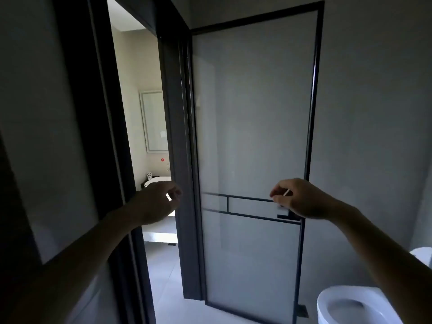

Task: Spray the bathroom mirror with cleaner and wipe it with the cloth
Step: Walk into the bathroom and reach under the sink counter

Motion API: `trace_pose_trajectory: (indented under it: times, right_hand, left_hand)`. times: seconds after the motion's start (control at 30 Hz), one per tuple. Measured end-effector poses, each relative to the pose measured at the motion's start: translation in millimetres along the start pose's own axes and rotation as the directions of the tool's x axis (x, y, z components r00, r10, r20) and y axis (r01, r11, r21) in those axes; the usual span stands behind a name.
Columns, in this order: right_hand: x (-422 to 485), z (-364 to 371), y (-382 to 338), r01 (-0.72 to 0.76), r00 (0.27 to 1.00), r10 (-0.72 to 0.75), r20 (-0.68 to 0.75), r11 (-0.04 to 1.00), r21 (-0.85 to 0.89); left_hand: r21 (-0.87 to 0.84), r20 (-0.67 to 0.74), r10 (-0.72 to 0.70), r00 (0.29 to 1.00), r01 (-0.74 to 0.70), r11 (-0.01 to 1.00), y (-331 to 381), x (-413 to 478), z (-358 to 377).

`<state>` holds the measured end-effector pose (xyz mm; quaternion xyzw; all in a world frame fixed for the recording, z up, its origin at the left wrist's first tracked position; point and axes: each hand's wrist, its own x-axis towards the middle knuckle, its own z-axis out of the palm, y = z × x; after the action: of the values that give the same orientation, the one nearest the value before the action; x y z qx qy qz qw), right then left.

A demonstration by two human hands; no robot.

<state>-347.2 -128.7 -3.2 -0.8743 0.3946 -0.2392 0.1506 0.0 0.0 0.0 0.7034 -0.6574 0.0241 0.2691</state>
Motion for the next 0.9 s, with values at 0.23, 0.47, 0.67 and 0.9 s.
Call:
trace_pose_trajectory:
  times: [0.23,0.47,0.67,0.9]
  right_hand:
    - [71.3,21.0,52.0,-0.065,0.998,0.064,0.024,0.998,0.006]
    - [186.4,28.7,124.2,-0.102,0.992,0.103,0.075,0.995,-0.024]
    - [274.1,36.7,157.7,-0.032,0.996,0.032,0.089,0.999,0.008]
    - [351.8,72.1,178.3,0.020,0.988,-0.027,0.155,0.999,0.050]
  left_hand:
    - [0.051,0.037,0.000,0.999,-0.002,0.999,-26.4,80.7,52.6]
    - [0.095,0.058,-0.060,0.997,0.054,0.994,-47.1,188.2,103.0]
    - [0.242,0.114,-0.151,0.982,0.120,0.963,-67.4,237.4,146.9]
    - [0.328,0.149,-0.226,0.963,0.168,0.930,-119.2,287.1,159.2]
